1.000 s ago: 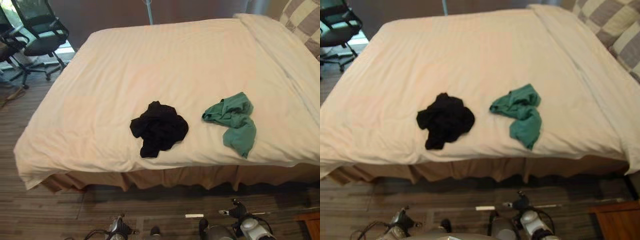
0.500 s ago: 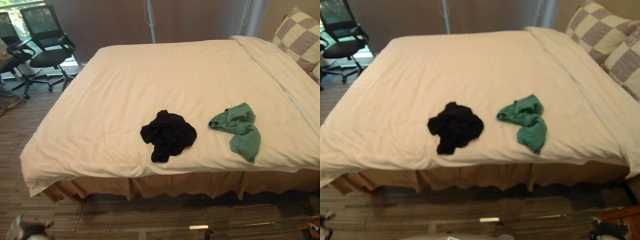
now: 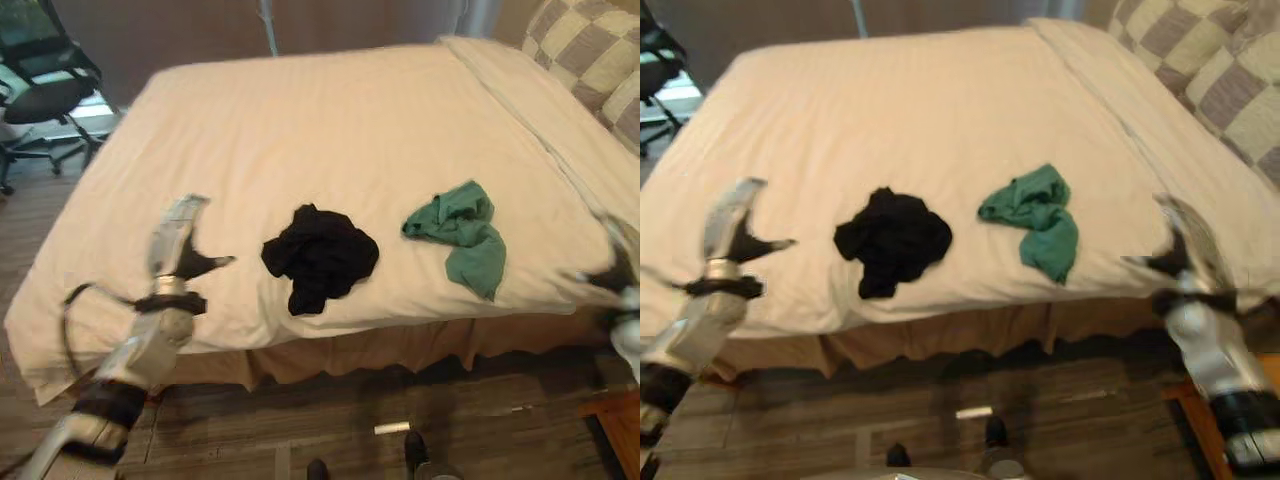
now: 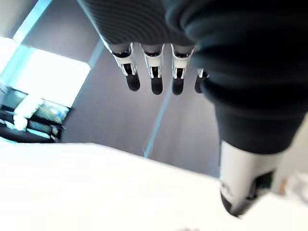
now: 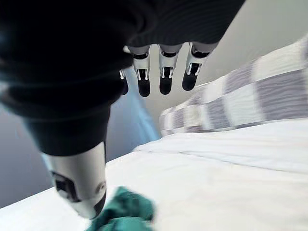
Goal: Tidy up the quilt and then pick up the clothes from the bed and put them into the laundry hamper.
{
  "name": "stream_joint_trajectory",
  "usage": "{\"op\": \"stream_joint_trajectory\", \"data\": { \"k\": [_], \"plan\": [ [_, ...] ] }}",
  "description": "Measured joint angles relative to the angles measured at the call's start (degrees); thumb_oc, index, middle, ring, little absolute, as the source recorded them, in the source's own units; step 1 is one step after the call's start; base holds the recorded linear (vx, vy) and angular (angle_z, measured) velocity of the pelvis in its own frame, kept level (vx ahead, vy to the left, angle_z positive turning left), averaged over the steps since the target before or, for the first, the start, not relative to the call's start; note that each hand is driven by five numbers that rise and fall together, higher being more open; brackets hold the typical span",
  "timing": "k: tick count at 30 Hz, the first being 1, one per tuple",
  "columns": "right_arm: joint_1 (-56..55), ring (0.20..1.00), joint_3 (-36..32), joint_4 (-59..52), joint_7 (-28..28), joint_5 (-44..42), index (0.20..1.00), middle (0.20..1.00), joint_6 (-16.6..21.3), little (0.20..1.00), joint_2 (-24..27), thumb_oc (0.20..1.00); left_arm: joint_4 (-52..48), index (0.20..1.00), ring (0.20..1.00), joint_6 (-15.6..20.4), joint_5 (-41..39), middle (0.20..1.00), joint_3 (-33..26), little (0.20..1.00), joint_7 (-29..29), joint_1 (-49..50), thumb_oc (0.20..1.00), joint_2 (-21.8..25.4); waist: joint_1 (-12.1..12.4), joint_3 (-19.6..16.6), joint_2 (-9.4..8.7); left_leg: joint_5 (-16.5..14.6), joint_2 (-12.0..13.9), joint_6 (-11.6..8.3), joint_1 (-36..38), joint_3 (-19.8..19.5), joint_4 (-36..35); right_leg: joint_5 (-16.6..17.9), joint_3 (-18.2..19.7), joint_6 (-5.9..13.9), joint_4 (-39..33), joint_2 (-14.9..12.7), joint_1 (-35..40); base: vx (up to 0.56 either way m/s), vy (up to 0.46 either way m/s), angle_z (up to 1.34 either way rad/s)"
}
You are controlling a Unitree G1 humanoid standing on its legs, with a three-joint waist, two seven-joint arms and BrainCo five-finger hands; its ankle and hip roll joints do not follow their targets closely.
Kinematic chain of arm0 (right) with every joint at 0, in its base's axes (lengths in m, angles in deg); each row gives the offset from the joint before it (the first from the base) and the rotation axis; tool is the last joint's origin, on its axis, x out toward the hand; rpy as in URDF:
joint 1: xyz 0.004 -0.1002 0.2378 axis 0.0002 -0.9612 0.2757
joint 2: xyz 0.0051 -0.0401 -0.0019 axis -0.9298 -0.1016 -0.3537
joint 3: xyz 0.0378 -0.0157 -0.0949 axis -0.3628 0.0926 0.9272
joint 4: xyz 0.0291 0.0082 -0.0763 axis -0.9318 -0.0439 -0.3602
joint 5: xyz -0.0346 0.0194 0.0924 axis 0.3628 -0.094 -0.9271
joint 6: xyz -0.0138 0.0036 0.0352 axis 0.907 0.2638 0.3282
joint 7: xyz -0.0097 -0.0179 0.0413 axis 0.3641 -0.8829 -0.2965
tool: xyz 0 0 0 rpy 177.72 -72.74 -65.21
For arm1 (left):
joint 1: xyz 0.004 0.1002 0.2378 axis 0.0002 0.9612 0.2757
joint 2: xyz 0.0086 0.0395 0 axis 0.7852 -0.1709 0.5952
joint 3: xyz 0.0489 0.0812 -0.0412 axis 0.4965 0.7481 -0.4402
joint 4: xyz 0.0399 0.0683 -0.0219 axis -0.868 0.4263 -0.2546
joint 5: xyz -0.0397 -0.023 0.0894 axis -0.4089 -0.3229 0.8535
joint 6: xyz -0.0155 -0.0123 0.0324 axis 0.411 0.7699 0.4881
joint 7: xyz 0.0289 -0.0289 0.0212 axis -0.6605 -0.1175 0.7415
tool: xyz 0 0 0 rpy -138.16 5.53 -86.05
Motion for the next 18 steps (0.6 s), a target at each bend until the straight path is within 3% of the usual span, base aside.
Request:
{"op": "stream_joint_trajectory", "data": {
  "k": [3,4,9,13,18],
  "plan": [
    [4.86,1.000,2.35,-1.91,0.32,1.03,1.000,1.000,-0.31,1.000,-0.47,1.000,1.15,1.000,1.000,-0.93,1.48,1.000,1.55,1.000,-0.09,-2.65,1.000,-2.21,-0.64,1.00,0.24,0.13,-0.32,0.18,-1.86,1.28,0.00,0.96,1.11,-0.17,0.19,-0.11,-2.39,-0.11,-0.009,-0.27],
    [8.66,1.000,5.67,-4.35,0.68,1.60,1.000,1.000,0.93,1.000,-0.51,1.000,4.24,1.000,1.000,-1.56,3.52,1.000,4.51,1.000,1.31,-8.10,1.000,-2.37,-0.71,3.97,-0.22,0.30,-0.43,0.41,-3.08,3.37,-0.01,1.93,3.04,-0.21,0.27,-0.10,-4.50,-0.07,-0.019,-0.44],
    [8.18,1.000,6.65,-6.40,1.28,1.51,1.000,1.000,1.69,1.000,-0.91,1.000,12.34,1.000,1.000,-3.87,4.43,1.000,5.43,1.000,1.59,-14.81,1.000,-3.09,-2.91,5.44,-0.82,0.37,0.16,0.27,-6.74,5.69,-0.02,2.49,5.08,-0.14,0.27,0.84,-9.63,-0.07,-0.025,-0.32],
    [8.30,1.000,7.44,-6.75,1.42,1.29,1.000,1.000,2.22,1.000,-0.93,1.000,18.35,1.000,1.000,-4.51,4.82,1.000,8.96,1.000,1.44,-19.76,1.000,-3.22,-4.28,6.75,-0.98,0.43,0.31,0.18,-8.49,6.62,-0.04,3.11,6.10,-0.60,0.28,1.31,-12.06,-0.04,-0.001,-0.18],
    [8.80,1.000,8.73,-10.89,1.66,-0.93,1.000,1.000,3.99,1.000,-0.89,1.000,28.31,1.000,1.000,-4.78,4.56,1.000,9.19,1.000,1.11,-25.01,1.000,-5.48,-5.72,8.28,-1.76,0.47,0.68,0.12,-10.88,7.82,-0.05,3.73,7.33,-0.96,0.30,1.89,-15.20,-0.03,0.000,-0.14]
  ]
}}
